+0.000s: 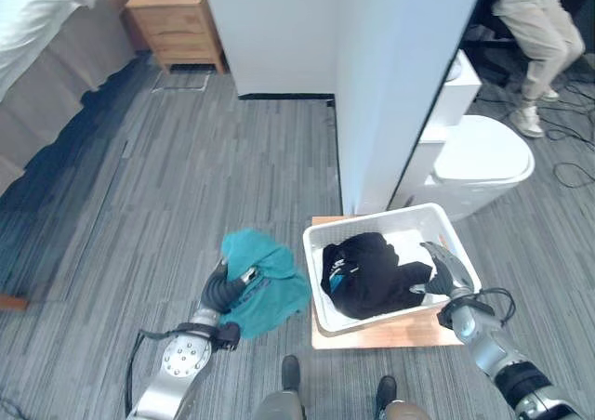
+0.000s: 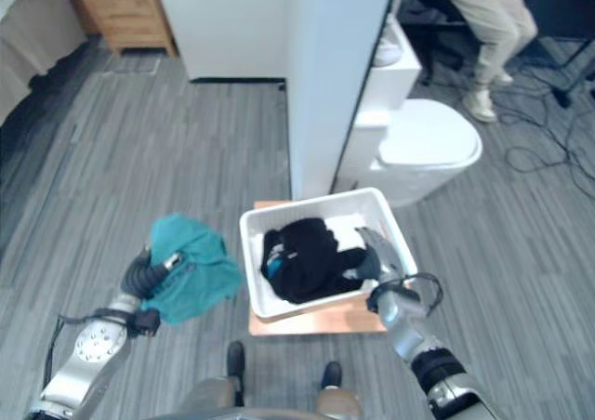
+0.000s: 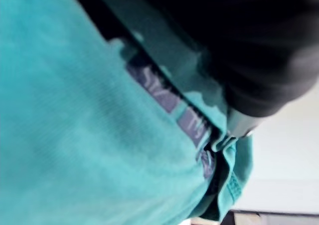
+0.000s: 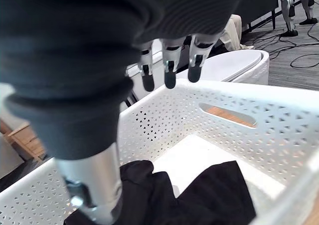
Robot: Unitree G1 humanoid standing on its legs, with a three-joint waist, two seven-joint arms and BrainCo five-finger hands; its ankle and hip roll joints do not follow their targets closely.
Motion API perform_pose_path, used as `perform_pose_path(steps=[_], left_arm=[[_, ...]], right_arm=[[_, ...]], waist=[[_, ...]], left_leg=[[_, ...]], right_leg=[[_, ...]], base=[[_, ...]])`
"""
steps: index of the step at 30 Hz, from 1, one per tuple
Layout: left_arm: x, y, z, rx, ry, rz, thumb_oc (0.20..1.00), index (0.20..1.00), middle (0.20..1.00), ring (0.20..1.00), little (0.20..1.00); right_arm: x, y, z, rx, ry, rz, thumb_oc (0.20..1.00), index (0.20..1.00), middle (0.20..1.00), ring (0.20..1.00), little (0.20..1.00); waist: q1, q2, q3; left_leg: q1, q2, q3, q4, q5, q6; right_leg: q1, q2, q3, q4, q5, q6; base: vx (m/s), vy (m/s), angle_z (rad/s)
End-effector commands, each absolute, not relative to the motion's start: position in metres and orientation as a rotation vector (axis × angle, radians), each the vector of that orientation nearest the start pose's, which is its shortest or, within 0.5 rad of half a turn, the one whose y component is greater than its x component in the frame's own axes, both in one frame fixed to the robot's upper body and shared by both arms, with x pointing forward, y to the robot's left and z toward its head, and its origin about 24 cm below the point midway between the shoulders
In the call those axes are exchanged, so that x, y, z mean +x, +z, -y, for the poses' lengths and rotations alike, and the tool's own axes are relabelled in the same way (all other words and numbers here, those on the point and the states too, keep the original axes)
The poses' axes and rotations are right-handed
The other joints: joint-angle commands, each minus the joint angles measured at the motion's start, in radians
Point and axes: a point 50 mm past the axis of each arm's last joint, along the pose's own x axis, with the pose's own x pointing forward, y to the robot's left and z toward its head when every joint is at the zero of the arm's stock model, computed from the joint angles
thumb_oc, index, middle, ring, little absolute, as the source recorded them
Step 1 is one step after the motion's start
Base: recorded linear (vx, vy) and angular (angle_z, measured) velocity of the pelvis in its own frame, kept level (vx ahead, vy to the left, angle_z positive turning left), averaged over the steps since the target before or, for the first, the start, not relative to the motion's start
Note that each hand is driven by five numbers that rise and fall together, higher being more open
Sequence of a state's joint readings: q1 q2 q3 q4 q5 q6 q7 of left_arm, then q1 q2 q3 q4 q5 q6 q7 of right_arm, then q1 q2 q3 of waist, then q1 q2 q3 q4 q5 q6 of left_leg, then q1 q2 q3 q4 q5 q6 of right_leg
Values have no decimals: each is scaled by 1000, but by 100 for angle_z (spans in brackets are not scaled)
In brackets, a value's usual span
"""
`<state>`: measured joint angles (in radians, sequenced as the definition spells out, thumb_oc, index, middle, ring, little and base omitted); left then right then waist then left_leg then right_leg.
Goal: Tidy up the quilt and then pick up the clothes from the bed and put them into the laundry hamper.
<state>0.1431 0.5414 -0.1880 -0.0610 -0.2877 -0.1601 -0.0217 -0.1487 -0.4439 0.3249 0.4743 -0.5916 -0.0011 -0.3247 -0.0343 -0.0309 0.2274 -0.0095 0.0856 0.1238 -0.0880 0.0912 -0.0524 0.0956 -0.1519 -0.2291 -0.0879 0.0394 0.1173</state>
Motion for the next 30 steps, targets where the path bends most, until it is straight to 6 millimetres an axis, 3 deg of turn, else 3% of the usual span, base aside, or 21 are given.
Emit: perform_pose_path(steps=[1,6,7,9,11,12,13,14,15,16,17,19,20,21,23,24,25,26,27,28,30], left_arm=[[240,95,-187,273,-260,312,200,200,200,200,200],[255,109,-174,305,-238,388,200,200,200,200,200],[263,104,-170,287,-220,361,200,200,200,200,200],[269,95,-167,270,-202,323,200,200,200,200,200],[278,71,-164,261,-155,214,200,200,200,200,200],[283,45,-162,218,-103,86,200,200,200,200,200],[284,45,-161,215,-103,88,200,200,200,200,200],[290,9,-165,128,44,-103,200,200,200,200,200],[295,5,-168,134,89,-127,275,275,275,275,275],[298,1,-169,156,122,-149,275,275,275,275,275],[302,-3,-171,207,138,-179,1000,1000,1000,1000,1000],[308,-11,-171,233,168,-249,1000,1000,1000,1000,1000],[310,-13,-170,204,173,-273,925,925,925,925,925],[311,-13,-170,202,173,-272,649,649,649,649,649],[310,-21,-161,-37,161,-331,498,498,498,498,498],[306,-13,-154,-324,62,-287,501,501,501,501,501],[301,-10,-155,-391,-3,-266,504,504,504,504,504],[294,-10,-157,-430,-49,-259,583,583,583,583,583],[286,-14,-159,-447,-84,-275,598,598,598,598,598],[278,-19,-164,-466,-100,-296,1000,1000,1000,1000,1000],[270,-22,-170,-486,-104,-309,1000,1000,1000,1000,1000]], right_arm=[[278,20,214,-1202,-27,50,1000,1000,1000,1000,1000],[272,31,219,-1164,-62,84,1000,1000,1000,1000,1000],[271,35,217,-1144,-58,100,1000,1000,1000,1000,1000],[269,36,217,-1144,-50,101,1000,1000,1000,1000,1000],[266,36,214,-1125,-28,104,1000,1000,1000,1000,1000],[262,32,216,-1134,-18,76,1000,1000,1000,1000,1000],[262,32,216,-1136,-19,76,1000,1000,1000,1000,1000],[259,27,217,-1136,-16,49,1000,1000,1000,1000,1000],[258,26,219,-1133,-20,42,1000,1000,1000,1000,1000],[256,24,220,-1131,-24,32,1000,1000,1000,1000,1000],[255,23,223,-1131,-28,24,1000,1000,1000,1000,1000],[252,20,224,-1121,-25,13,1000,1000,1000,1000,1000],[252,21,226,-1128,-25,12,1000,1000,1000,1000,1000],[252,21,226,-1129,-26,13,1000,1000,1000,1000,1000],[251,21,228,-1143,-28,2,1000,1000,1000,1000,1000],[252,22,233,-1149,-44,-20,1000,1000,1000,1000,1000],[253,25,236,-1145,-58,-25,1000,1000,1000,1000,1000],[252,25,236,-1135,-57,-30,1000,1000,1000,1000,1000],[249,24,238,-1134,-46,-42,1000,1000,1000,1000,1000],[247,24,239,-1134,-30,-47,1000,1000,1000,1000,1000],[244,22,239,-1135,-13,-55,1000,1000,1000,1000,1000]], waist=[[-32,19,-50],[-89,19,-62],[-123,19,-68],[-135,22,-71],[-173,21,-73],[-201,24,-75],[-199,27,-76],[-244,31,-74],[-255,34,-72],[-263,33,-65],[-272,33,-56],[-282,38,-47],[-286,43,-44],[-286,46,-46],[-293,59,-35],[-295,75,-26],[-292,83,-22],[-289,87,-24],[-285,92,-24],[-282,98,-26],[-279,104,-28]], left_leg=[[113,95,28,1,-101,-76],[133,100,67,1,-112,-75],[142,102,86,1,-116,-74],[147,103,101,1,-119,-75],[154,104,124,1,-122,-74],[159,105,147,1,-124,-74],[158,105,149,1,-125,-74],[150,101,180,1,-124,-74],[137,100,190,1,-124,-74],[126,98,192,1,-121,-74],[105,96,194,1,-116,-74],[74,90,203,1,-109,-74],[61,88,205,1,-106,-73],[57,88,205,1,-106,-73],[44,87,212,1,-101,-73],[38,87,213,1,-98,-73],[42,88,212,1,-104,-72],[38,88,212,1,-99,-72],[41,89,212,1,-99,-72],[47,91,212,1,-100,-73],[55,93,212,1,-103,-74]], right_leg=[[-29,-3,28,1,-66,51],[-36,2,63,1,-65,56],[-42,4,81,1,-64,56],[-48,5,94,1,-62,57],[-60,7,118,1,-56,58],[-75,10,137,1,-50,60],[-77,10,140,1,-50,60],[-114,14,173,1,-34,68],[-139,14,185,1,-25,69],[-157,14,190,1,-19,70],[-183,13,198,2,-12,72],[-221,12,204,4,-4,73],[-236,10,206,5,-2,73],[-240,10,206,6,-2,74],[-253,8,206,5,0,74],[-259,8,207,4,-1,73],[-254,8,207,4,-7,73],[-256,7,208,2,-3,70],[-251,7,207,2,-5,68],[-244,7,206,1,-8,67],[-236,8,204,1,-12,65]], base=[[33,1,-35],[24,1,-36],[45,5,-27],[27,2,-39],[14,9,-35],[11,13,-35],[-7,20,-47],[-44,18,-45],[-78,11,-42],[-111,0,-31],[-85,-3,-42],[-101,11,-33],[-77,11,-9],[-24,14,-11],[-25,35,-15],[7,52,-8],[9,40,-2],[0,0,0],[0,0,0],[43,26,2],[37,15,-2]])
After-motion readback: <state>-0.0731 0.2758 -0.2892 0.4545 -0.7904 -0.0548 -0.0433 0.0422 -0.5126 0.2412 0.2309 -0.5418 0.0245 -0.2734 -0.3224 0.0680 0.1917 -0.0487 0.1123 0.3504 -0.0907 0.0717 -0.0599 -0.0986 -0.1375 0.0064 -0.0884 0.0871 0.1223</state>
